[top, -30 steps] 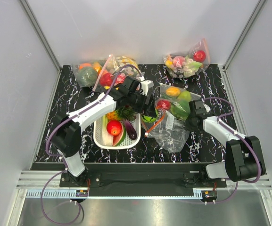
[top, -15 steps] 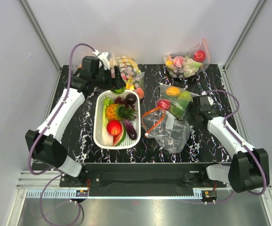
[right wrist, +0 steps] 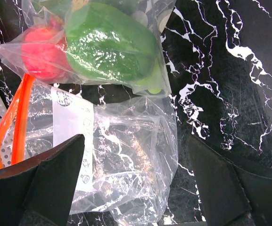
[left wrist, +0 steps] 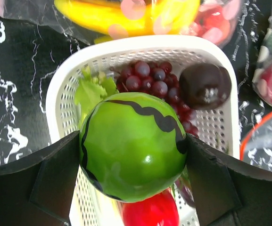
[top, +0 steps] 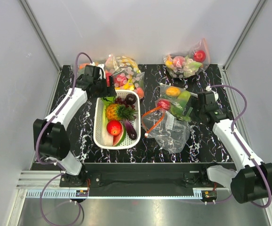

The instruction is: Open the zip-top bag and remove the fake food

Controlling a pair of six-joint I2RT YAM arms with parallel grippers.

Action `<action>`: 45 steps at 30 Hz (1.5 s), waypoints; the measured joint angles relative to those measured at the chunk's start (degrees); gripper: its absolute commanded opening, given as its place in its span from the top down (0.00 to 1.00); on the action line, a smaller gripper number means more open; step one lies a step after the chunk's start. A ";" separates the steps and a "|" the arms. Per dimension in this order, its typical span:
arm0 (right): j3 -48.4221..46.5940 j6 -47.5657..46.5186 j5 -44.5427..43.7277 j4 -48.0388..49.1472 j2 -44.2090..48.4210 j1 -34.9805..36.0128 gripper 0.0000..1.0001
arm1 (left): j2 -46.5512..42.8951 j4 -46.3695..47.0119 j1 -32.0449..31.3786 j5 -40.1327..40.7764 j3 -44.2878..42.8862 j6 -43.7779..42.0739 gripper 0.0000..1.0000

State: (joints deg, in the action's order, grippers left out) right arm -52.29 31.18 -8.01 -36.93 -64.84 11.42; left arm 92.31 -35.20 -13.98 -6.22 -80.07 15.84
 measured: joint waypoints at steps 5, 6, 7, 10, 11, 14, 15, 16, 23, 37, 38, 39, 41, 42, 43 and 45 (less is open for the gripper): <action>0.00 -0.02 0.09 -1.14 1.09 0.00 0.03 | 5.70 2.56 -0.02 1.05 -1.90 0.02 0.37; 0.00 -0.02 0.09 -1.33 1.20 0.00 0.03 | 6.84 3.02 -0.09 1.16 -2.32 0.02 0.37; 0.00 -0.02 0.11 -1.57 1.31 0.00 0.03 | 8.02 3.56 -0.28 1.38 -2.69 0.00 0.37; 0.00 -0.04 0.13 -2.01 1.62 0.00 0.03 | 10.40 4.31 -1.07 2.01 -3.54 -0.33 0.35; 0.00 -0.07 0.15 -1.99 1.66 0.00 0.03 | 11.13 4.48 -1.57 2.21 -3.87 -0.59 0.34; 0.02 -0.11 0.17 -2.01 1.68 0.00 0.03 | 13.18 5.27 -3.43 2.45 -4.74 -1.03 0.28; 0.02 -0.11 0.17 -2.01 1.68 0.00 0.03 | 13.75 5.40 -4.09 2.47 -4.90 -1.09 0.20; 0.02 -0.13 0.20 -2.01 1.68 0.00 0.03 | 14.25 5.55 -4.68 2.64 -5.03 -1.14 0.17; 0.02 -0.20 0.48 -2.38 1.68 0.00 0.02 | 14.69 5.53 -6.05 4.02 -5.11 -1.68 0.01; -0.26 -1.46 0.52 -2.80 1.73 0.00 0.01 | 9.14 3.30 -6.05 4.79 -4.63 -1.01 0.01; -0.48 -1.60 0.52 -2.91 1.75 0.00 0.00 | 8.07 2.93 -6.05 4.81 -4.52 -0.96 0.01; -0.85 -1.79 0.50 -3.13 1.79 0.00 0.00 | 6.58 2.86 -6.05 4.87 -4.20 -0.81 0.01; -1.77 -2.32 0.37 -3.32 1.92 0.00 0.00 | 3.52 2.49 -6.05 5.05 -3.34 -0.63 0.01; -2.25 -2.71 0.24 -3.41 2.03 0.00 0.00 | 1.79 2.36 -6.05 5.40 -2.73 -0.46 0.01; -2.78 -3.13 0.07 -3.45 2.16 0.00 0.00 | 0.09 1.99 -6.05 5.68 -2.12 -0.26 0.01; -3.76 -3.89 -0.07 -3.65 2.49 -0.02 0.00 | -3.23 1.14 -6.05 6.49 -1.11 0.28 0.01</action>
State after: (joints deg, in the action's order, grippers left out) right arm -56.05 27.29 -8.08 -40.58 -62.35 11.40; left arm 89.08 -34.06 -20.03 0.27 -81.19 16.12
